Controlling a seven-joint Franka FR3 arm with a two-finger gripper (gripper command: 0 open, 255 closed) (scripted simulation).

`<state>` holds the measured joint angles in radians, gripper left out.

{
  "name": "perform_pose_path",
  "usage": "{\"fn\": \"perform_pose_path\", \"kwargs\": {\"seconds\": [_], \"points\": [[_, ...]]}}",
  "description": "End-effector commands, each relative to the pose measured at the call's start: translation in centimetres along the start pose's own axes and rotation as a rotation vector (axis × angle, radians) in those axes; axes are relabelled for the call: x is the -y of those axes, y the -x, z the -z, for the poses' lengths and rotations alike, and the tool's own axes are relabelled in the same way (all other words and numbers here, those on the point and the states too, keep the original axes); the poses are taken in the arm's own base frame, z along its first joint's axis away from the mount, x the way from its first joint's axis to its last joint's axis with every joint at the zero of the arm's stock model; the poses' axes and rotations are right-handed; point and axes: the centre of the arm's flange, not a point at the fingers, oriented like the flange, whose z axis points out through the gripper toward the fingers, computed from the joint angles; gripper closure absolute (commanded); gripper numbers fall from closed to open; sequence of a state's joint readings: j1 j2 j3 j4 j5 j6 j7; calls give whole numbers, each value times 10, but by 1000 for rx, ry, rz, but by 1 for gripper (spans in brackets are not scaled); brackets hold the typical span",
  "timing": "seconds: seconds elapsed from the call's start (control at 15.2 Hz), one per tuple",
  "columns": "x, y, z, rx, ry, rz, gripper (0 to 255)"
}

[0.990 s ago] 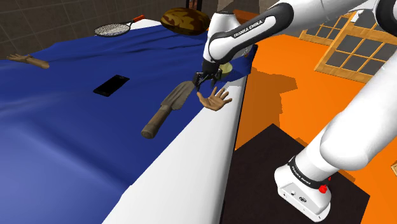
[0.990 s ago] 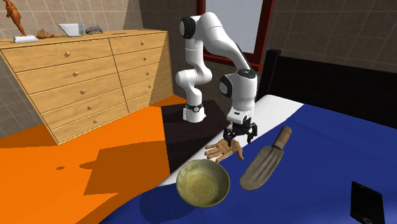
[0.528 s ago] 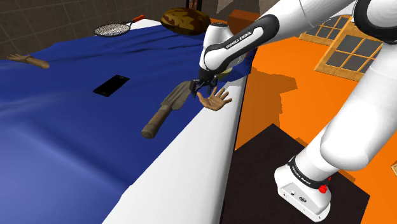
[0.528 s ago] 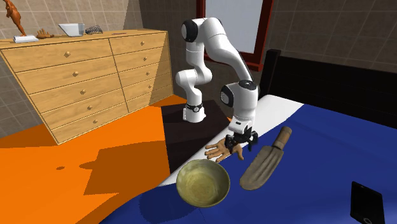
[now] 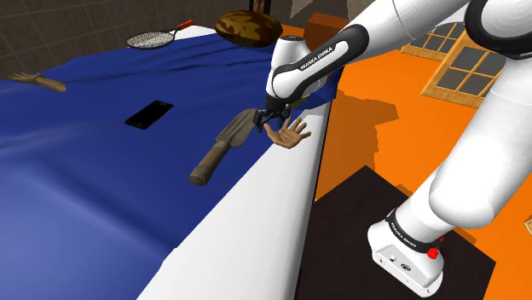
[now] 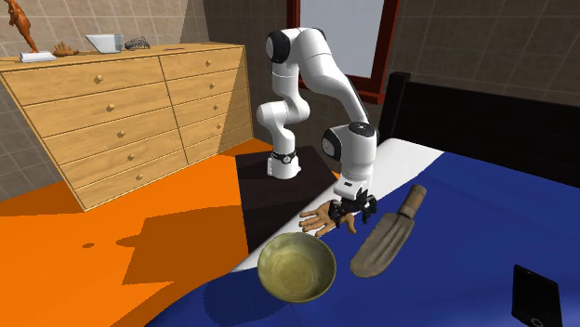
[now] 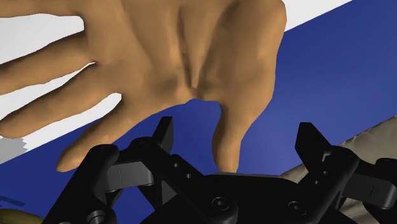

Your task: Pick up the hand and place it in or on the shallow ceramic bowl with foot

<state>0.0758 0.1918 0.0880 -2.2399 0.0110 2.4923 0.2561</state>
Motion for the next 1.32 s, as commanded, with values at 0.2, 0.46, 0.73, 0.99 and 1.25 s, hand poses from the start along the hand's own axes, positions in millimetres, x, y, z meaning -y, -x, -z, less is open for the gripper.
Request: {"fn": "perform_pose_path", "kwargs": {"seconds": [0.2, 0.46, 0.73, 0.99, 1.25], "points": [[0, 0, 0, 0, 0, 0, 255], [0, 0, 0, 0, 0, 0, 255], [0, 0, 5, 0, 0, 0, 255], [1, -1, 26, 0, 0, 0, 255], [2, -3, 47, 0, 0, 0, 255]]}}
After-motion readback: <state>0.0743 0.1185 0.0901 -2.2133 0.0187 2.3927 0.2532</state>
